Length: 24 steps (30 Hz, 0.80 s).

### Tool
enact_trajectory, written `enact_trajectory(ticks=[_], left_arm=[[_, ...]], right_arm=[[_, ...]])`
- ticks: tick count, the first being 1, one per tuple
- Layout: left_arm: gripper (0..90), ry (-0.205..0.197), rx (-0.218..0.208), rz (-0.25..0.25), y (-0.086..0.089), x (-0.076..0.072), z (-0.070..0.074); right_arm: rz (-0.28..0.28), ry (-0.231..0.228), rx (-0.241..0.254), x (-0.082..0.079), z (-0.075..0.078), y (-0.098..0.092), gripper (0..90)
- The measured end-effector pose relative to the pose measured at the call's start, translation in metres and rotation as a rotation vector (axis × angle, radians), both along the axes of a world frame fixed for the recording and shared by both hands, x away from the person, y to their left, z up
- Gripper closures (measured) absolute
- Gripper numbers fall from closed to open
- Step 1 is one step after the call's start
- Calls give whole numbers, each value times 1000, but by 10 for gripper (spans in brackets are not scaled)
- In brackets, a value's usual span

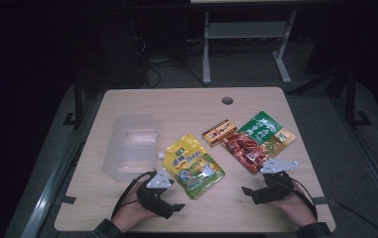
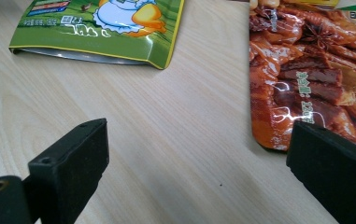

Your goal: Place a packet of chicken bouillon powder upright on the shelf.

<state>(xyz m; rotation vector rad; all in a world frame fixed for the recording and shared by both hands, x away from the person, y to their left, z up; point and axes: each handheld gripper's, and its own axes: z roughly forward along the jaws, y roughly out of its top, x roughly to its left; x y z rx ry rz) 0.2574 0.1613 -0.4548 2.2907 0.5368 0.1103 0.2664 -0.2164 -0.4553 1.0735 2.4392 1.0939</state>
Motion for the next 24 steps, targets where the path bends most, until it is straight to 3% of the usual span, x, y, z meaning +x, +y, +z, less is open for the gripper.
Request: enact_trajectory(ticks=[5,9,11,12,13,14,15,21,22,24], left_arm=[[145,-6,-5,-3,-3,2,1],[234,1,-27,9,-7,7,7],[310,2,-37,28,-10,11,11],[391,0,-35,34,-12,13,13],[391,1,-33,37,-13,15,15],[477,4,-40,41,-15,16,15],[477,5,-45,47,-18,18,16],[769,5,-32,68,-32,31,20],[769,4,-35,78,-35,33,20],[854,3,-23,87,-40,38,21]], right_arm=[[3,4,-2,1,-1,0,56],[-2,7,3,1,-1,-1,58],[-3,11,7,2,-1,-1,59],[-2,13,8,2,-2,-1,59],[-2,13,8,2,-2,-1,59],[-3,15,9,2,-2,0,59],[-3,15,9,2,-2,0,59],[-7,26,13,3,-3,0,62],[-7,26,13,3,-3,0,62],[-6,24,11,4,-4,-1,63]])
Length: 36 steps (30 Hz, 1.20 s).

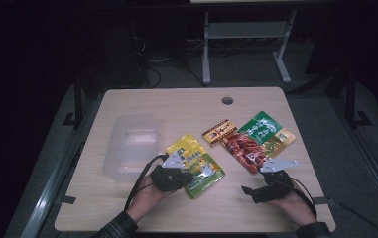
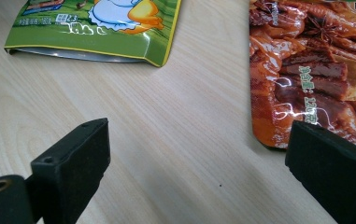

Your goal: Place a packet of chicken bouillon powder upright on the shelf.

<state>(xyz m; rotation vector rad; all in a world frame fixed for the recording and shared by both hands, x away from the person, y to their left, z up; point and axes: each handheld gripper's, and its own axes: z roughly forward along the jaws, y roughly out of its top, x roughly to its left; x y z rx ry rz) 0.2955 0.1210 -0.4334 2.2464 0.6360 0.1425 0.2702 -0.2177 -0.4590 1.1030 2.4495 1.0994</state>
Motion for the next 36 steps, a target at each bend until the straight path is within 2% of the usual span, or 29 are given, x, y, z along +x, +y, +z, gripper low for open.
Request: enact_trajectory(ticks=[1,8,12,16,17,22,28,32,34,36], left_arm=[[895,-6,11,0,-3,3,1],[897,-35,17,36,-17,17,2],[897,-33,27,58,-22,25,-5],[897,-23,61,70,-25,30,-12],[897,-16,62,69,-25,32,-16],[899,-15,64,62,-25,31,-17],[899,4,52,44,-27,27,-17],[900,26,42,8,-31,23,-17],[900,37,24,1,-34,20,-18],[900,44,28,-21,-36,18,-17]], right_arm=[[0,1,0,0,0,0,64],[5,4,2,0,-1,-1,65],[7,3,4,-1,-1,-2,65],[4,2,5,-1,0,-3,66],[3,0,6,-1,0,-3,66],[0,3,5,-1,0,-4,66],[2,0,5,-1,0,-3,66],[-3,2,6,-1,0,-4,66],[-1,1,5,-1,0,-4,66],[1,1,5,-1,0,-4,66]])
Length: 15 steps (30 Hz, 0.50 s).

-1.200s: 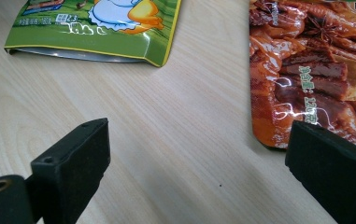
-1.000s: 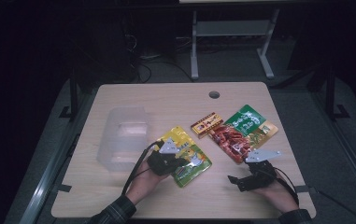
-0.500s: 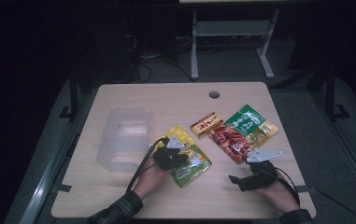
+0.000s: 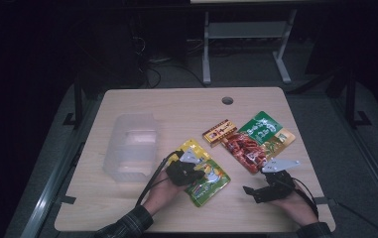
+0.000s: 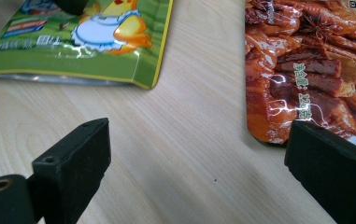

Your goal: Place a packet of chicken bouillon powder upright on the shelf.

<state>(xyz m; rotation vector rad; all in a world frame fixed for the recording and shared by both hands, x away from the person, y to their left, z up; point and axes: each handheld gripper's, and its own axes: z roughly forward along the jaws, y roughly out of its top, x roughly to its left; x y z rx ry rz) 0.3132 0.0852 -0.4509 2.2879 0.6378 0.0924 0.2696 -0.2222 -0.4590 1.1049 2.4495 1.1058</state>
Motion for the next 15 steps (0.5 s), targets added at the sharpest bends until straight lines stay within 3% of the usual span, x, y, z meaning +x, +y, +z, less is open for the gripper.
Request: enact_trajectory(ticks=[11,12,15], left_arm=[[900,37,-28,-90,-18,-18,-1],[899,37,-29,-97,-18,-19,-1],[899,23,-43,-78,-13,-16,4]], right_arm=[[6,-6,0,0,1,1,66],[8,1,1,0,1,1,98],[10,6,16,0,3,2,149]])
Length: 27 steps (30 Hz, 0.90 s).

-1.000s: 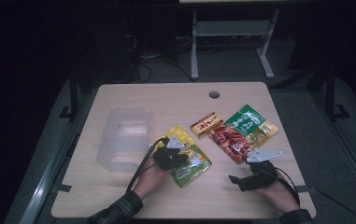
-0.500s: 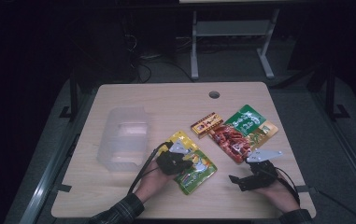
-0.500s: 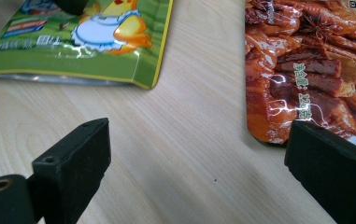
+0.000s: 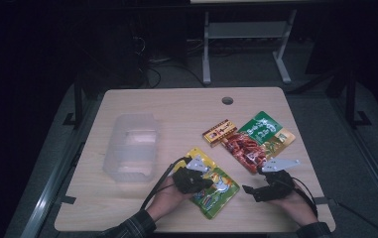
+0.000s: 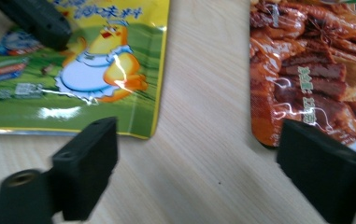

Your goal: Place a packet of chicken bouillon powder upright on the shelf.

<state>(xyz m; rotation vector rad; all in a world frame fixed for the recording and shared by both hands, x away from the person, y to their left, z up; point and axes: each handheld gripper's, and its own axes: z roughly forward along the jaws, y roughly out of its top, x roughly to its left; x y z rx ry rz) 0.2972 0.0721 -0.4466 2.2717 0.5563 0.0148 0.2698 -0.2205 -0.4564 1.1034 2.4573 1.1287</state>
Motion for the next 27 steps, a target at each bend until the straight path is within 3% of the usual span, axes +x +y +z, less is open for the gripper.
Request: enact_trajectory(ticks=[1,2,3,5,7,8,9,14,16,22,24,27], left_arm=[[899,-8,-4,14,4,3,4],[899,-11,-9,29,6,4,6],[899,-16,-11,55,11,7,10],[899,-20,-8,92,19,12,13],[899,-14,2,119,27,15,15],[899,-14,6,126,29,15,15],[899,-8,8,140,32,14,14],[899,-7,51,132,36,7,12],[899,-6,67,130,37,5,12],[899,12,114,132,36,4,4],[899,26,107,144,33,5,-2],[899,16,134,124,32,6,-3]], right_arm=[[16,6,10,1,3,0,235],[16,6,10,1,3,0,235],[37,2,21,1,4,3,315],[43,4,21,2,5,4,367],[82,23,27,6,6,13,530],[82,23,27,6,6,13,530],[105,30,23,7,7,20,639],[135,34,-10,12,10,34,840],[155,31,-23,16,10,40,895],[206,27,-60,32,7,58,897],[213,28,-67,37,6,63,897],[213,36,-84,41,4,68,898]])
